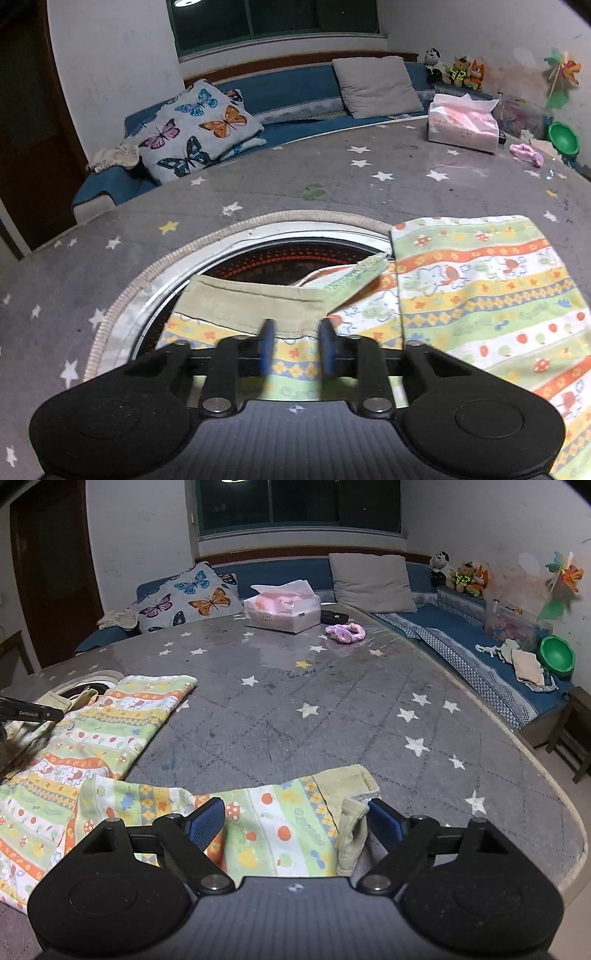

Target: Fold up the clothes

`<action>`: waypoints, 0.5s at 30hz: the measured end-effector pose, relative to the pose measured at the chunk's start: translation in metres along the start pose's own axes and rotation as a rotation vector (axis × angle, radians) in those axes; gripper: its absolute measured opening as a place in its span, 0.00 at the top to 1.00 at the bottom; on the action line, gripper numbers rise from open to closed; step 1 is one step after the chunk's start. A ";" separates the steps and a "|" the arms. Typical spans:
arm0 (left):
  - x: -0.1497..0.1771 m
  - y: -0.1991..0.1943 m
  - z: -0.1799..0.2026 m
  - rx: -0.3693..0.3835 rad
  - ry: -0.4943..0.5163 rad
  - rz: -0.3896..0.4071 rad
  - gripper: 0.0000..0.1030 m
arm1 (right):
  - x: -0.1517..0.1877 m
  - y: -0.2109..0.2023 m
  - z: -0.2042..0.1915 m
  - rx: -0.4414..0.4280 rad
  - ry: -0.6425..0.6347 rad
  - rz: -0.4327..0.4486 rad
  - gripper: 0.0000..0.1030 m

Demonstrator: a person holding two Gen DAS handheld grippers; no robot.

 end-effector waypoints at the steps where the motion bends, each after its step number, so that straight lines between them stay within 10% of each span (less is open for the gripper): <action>1: -0.001 -0.001 -0.002 -0.006 0.001 0.006 0.95 | -0.001 0.000 -0.001 0.001 -0.002 0.002 0.17; 15: -0.008 -0.086 -0.128 -0.234 -0.247 0.158 0.97 | -0.022 -0.015 -0.022 -0.038 -0.049 0.080 0.17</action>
Point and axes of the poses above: each gripper's, at about its wrist camera, not at the fingertips, and y roughly the way its jaws point, z to its right, x to its underside, the point moved 10 cm from there along y, roughly the way its jaws point, and after that the axes turned 13 degrees about z, right-handed, at the moved point
